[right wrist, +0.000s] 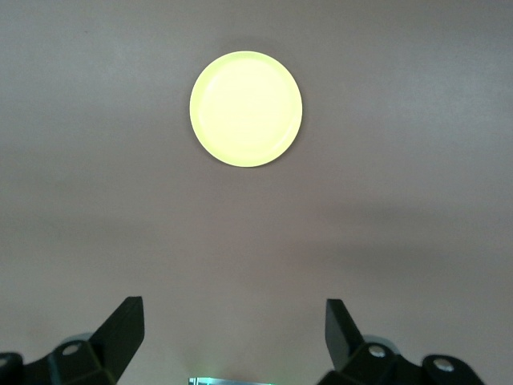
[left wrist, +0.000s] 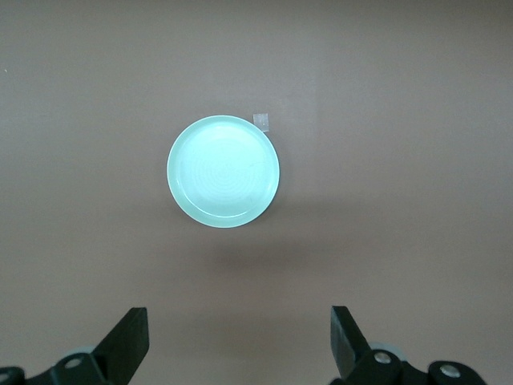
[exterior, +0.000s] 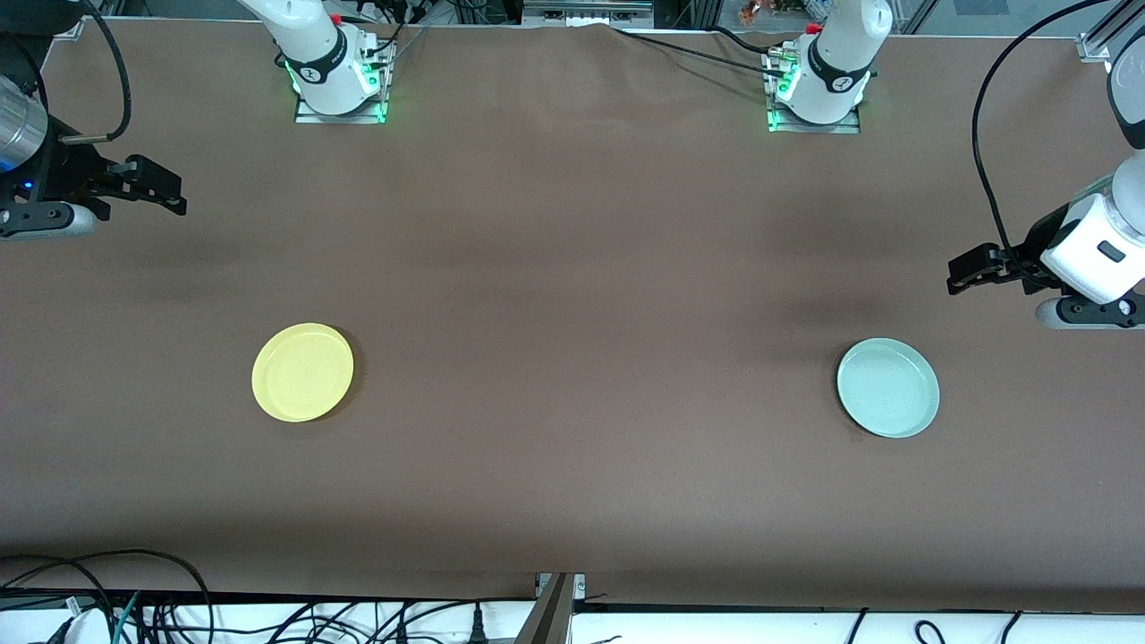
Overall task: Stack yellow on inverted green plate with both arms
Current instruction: 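Move the left gripper down to the rim of the green plate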
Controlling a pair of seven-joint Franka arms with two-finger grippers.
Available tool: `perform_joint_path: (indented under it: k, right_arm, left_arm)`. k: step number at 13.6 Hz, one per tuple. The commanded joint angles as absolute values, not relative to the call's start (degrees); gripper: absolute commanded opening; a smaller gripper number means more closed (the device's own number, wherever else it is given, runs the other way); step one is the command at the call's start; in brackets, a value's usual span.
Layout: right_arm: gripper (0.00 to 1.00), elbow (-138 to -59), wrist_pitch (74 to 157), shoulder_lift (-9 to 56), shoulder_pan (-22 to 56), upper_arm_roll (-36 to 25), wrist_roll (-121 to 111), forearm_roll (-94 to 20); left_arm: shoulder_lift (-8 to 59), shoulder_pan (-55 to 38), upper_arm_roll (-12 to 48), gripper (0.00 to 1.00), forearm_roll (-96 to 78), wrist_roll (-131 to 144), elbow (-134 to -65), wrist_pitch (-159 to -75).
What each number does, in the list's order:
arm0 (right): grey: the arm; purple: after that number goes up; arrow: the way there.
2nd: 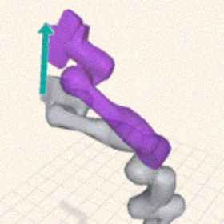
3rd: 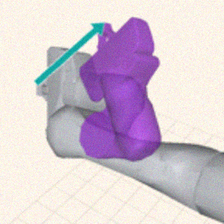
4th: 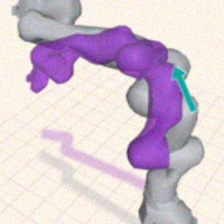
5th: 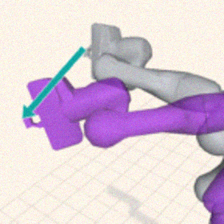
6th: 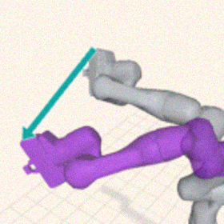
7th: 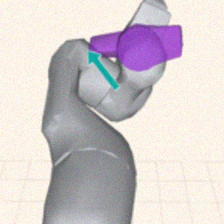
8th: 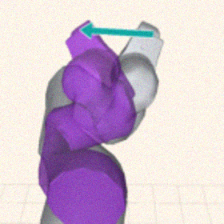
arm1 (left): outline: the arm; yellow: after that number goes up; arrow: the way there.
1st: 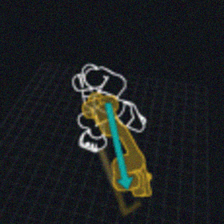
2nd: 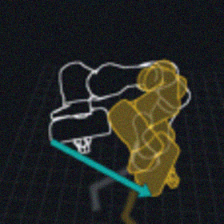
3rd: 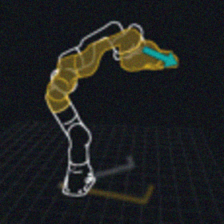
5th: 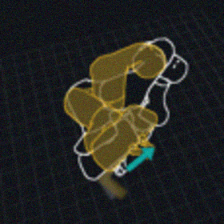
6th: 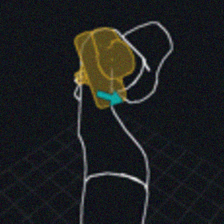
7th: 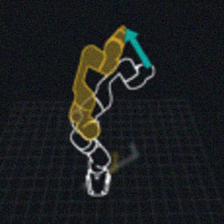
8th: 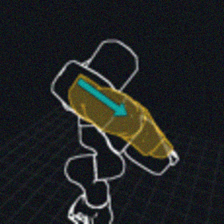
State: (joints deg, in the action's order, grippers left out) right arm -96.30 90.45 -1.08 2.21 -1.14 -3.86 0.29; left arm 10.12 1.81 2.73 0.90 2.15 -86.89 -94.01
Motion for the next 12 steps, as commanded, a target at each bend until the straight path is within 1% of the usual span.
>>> perform_joint_path:
  k: [1,5,7,12]
  right_arm:
    - [1.0,-95.19,89.21,-0.97,2.11,-1.05,-3.16,-0.26]
    - [1.0,-95.1,89.3,-0.97,2.11,-0.97,-3.25,-0.26]
    - [1.0,-95.19,89.3,-0.97,2.11,-0.97,-3.16,-0.26]
    - [1.0,-95.19,89.3,-0.97,2.11,-1.05,-3.25,-0.26]
  left_arm:
    - [8.87,1.84,1.93,1.0,-0.88,1.06,-88.07,-93.78]
    - [9.84,2.46,1.85,1.0,-0.17,0.7,-87.89,-94.13]
    - [12.73,5.17,1.76,1.0,-0.61,0.53,-87.89,-95.35]
    - [18.79,8.25,1.84,1.0,-0.88,-0.87,-88.68,-100.45]
